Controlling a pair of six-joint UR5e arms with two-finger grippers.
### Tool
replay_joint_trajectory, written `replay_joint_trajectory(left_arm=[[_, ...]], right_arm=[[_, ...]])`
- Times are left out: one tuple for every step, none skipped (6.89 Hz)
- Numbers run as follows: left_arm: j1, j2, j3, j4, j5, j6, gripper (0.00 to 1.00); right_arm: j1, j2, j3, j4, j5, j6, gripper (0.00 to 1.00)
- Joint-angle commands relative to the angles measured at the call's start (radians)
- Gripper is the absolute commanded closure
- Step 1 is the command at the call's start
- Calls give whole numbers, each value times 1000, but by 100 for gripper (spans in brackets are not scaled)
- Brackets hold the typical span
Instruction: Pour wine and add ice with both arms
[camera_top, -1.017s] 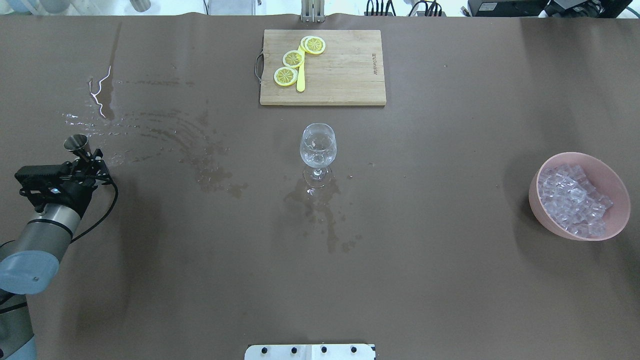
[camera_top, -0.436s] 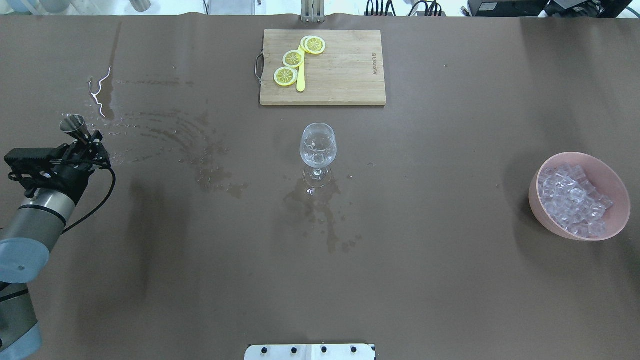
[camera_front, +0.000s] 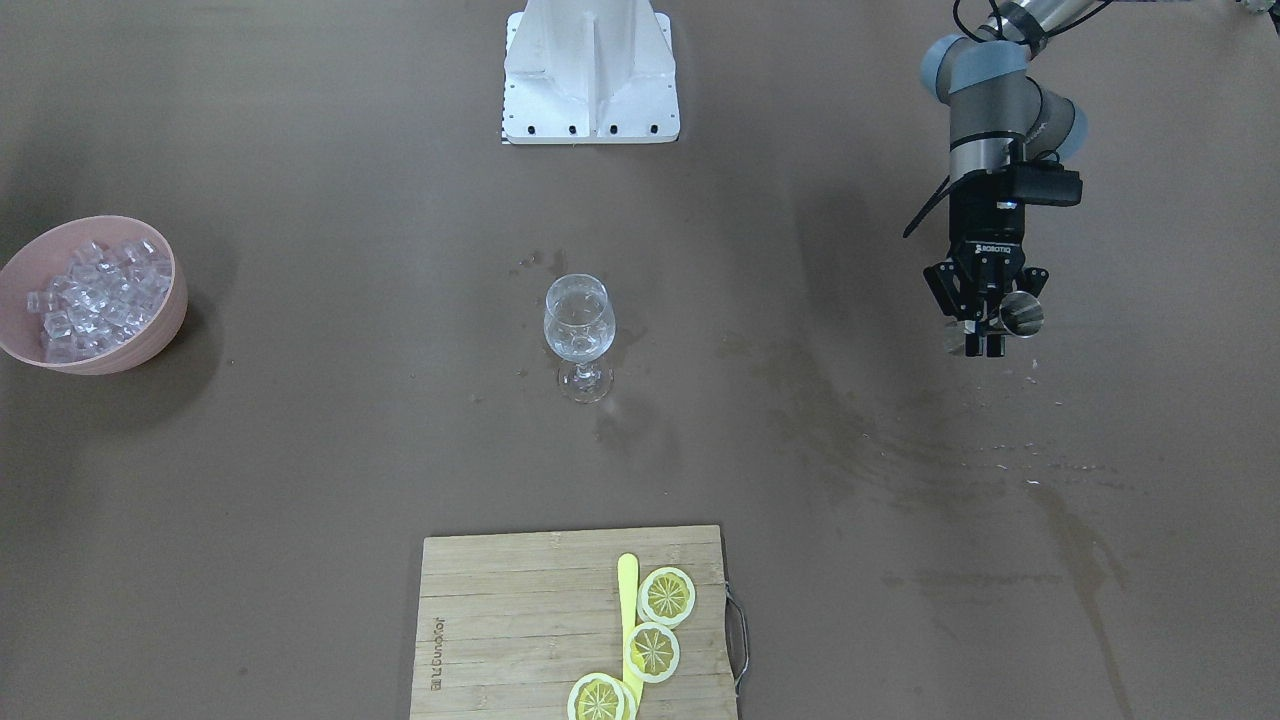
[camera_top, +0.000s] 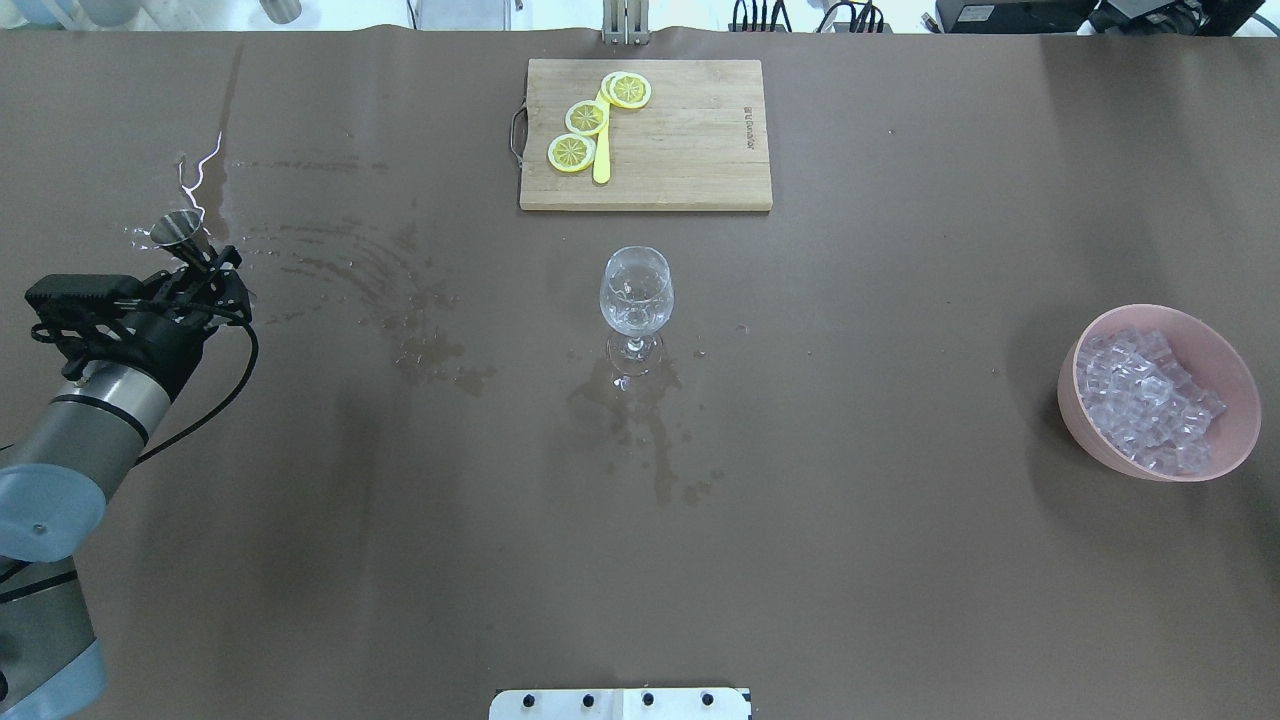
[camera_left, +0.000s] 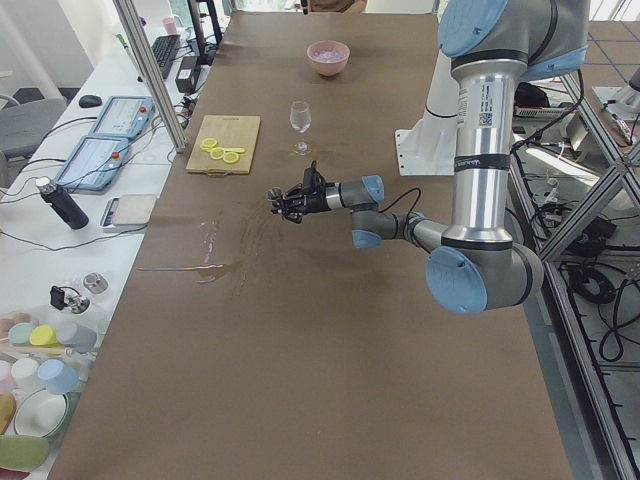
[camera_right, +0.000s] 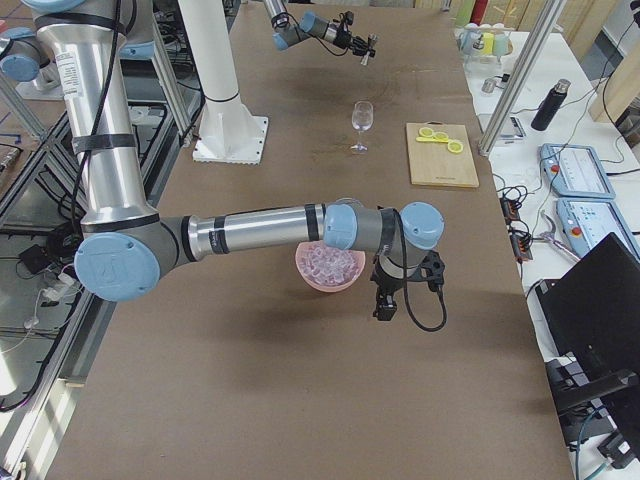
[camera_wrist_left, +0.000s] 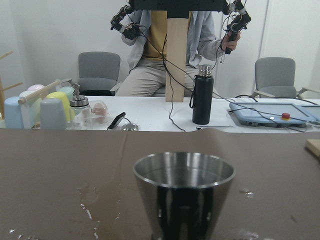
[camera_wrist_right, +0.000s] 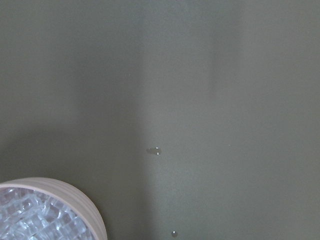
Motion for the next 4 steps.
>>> replay_joint_trajectory(left_arm=[[4,-11,-29,13,-14,52,100],[9,-12,-32,13,-14,87,100],[10,-43,-38,8,-22,145,100],[10,-87,-59,13,-29,163,100]], right_arm=[[-6,0,-8,6,10,0,0],[-9,0,-13,6,13,2,0],[-10,0,-13,6,16,2,0],[-12,0,-13,6,16,2,0]])
